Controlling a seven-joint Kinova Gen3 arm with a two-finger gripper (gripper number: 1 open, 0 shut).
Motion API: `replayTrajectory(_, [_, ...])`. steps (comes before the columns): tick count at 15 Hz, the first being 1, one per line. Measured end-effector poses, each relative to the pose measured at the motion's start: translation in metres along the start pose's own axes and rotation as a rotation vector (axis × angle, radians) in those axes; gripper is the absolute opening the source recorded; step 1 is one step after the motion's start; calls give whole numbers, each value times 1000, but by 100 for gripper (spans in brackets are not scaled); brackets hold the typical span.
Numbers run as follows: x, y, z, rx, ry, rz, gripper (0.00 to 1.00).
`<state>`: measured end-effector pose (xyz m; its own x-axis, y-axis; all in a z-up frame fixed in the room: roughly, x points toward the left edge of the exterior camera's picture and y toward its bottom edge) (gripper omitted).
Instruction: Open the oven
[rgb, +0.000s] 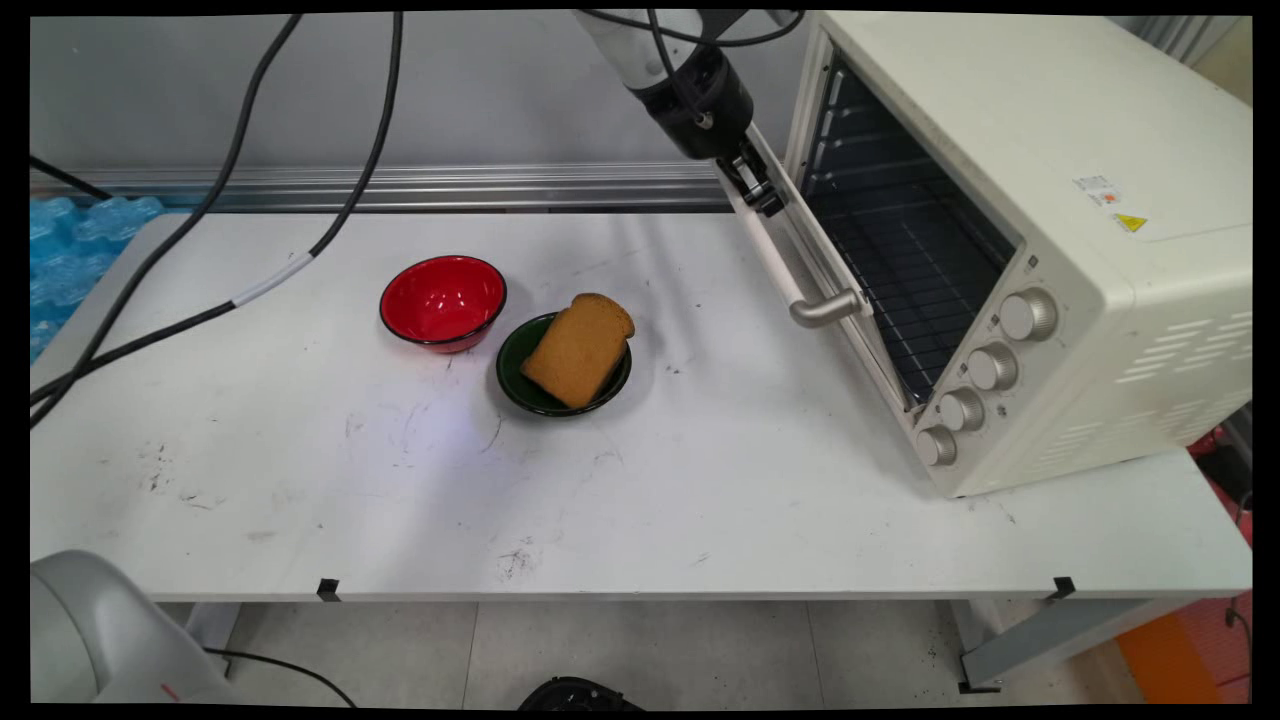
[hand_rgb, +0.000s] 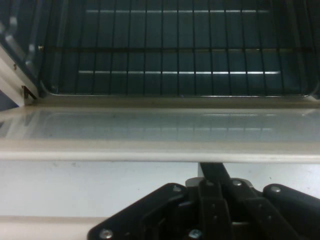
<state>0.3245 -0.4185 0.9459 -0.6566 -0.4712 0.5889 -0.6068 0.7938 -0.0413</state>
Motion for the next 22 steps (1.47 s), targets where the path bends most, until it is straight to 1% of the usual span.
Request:
replayTrajectory(8, [-21, -5, 4, -14, 21, -2, 0])
replayTrajectory(17, [-55, -7, 15, -48, 62, -21, 0])
replayTrajectory(22, [-73, -9, 22, -55, 80, -30, 0])
